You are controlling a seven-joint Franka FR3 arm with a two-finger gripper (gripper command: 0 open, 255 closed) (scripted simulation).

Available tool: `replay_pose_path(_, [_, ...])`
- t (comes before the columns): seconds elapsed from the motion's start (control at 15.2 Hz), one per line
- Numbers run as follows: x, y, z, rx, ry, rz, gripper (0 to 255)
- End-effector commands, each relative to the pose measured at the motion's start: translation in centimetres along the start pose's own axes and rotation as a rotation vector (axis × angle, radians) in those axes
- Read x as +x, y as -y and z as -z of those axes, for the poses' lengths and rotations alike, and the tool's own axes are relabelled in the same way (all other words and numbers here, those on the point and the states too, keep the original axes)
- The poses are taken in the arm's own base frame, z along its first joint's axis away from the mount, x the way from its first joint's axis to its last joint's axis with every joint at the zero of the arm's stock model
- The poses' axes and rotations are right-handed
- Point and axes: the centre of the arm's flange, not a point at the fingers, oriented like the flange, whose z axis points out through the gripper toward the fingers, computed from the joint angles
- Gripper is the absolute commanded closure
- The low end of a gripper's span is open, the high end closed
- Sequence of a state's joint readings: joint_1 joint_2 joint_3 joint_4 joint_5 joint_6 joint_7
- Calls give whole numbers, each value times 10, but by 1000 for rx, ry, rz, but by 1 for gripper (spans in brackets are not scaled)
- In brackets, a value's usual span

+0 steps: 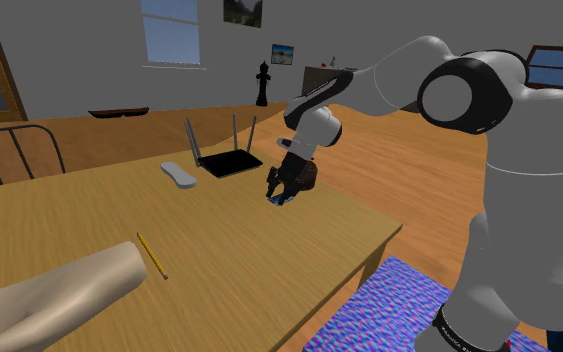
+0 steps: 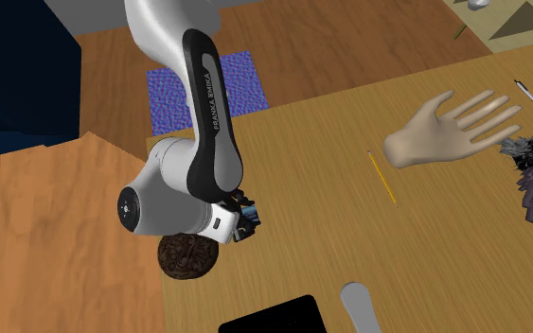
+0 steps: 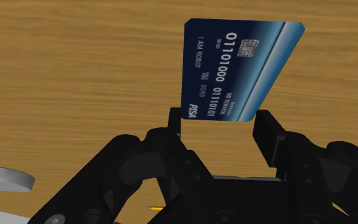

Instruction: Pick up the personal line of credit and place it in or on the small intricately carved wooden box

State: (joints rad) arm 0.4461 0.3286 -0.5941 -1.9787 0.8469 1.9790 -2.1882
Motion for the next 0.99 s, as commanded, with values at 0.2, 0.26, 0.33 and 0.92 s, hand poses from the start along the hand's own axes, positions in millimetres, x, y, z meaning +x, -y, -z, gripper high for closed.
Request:
replay_pose_path(0.2, [0,0,0,1,0,0,255])
replay_pose_path(0.26, [0,0,0,1,0,0,255])
replay_pose_path(0.33, [0,0,0,1,0,0,255])
replay_pose_path(0.92, [20,0,31,1,0,0,255])
